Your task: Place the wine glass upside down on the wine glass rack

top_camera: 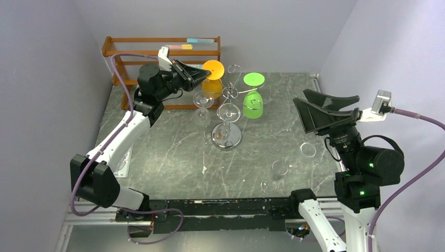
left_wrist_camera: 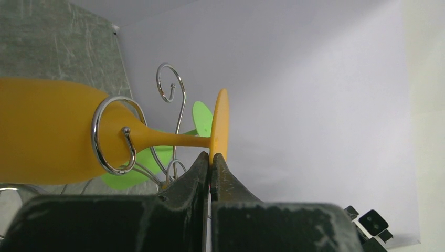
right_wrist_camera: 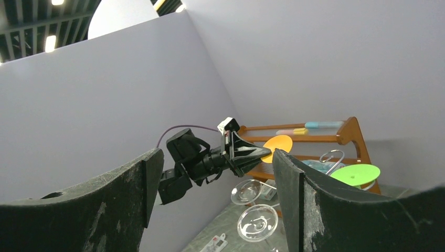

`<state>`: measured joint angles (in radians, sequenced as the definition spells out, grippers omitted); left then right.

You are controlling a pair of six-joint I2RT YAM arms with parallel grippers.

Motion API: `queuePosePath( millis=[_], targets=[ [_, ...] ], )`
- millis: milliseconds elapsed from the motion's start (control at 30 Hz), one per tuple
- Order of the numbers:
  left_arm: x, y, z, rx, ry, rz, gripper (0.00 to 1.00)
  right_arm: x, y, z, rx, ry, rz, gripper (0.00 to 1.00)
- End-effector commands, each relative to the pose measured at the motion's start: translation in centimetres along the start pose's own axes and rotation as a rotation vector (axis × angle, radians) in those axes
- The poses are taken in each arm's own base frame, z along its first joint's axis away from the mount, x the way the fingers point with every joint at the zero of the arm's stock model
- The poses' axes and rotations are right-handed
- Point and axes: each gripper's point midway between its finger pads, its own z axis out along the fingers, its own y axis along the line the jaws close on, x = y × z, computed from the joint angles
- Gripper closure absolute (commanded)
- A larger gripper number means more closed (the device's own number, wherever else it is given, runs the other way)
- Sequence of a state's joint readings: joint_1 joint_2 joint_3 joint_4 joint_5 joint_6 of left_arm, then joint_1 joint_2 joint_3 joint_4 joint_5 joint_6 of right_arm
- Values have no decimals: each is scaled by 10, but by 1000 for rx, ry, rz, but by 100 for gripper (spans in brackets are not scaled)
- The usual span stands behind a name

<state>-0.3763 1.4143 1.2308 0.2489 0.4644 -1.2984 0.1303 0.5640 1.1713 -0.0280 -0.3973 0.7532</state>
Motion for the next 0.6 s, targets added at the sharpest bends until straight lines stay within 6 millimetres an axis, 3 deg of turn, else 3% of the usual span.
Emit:
queuePosePath(
  millis=[0,567],
  targets=[
    [-19,-47,-1,133,-54,67,95,-3,6,-2,-19,-2,-19,20],
    [-31,-28,13,70,-67,126,95,-5,6,-4,-8,-7,-35,20]
  ],
)
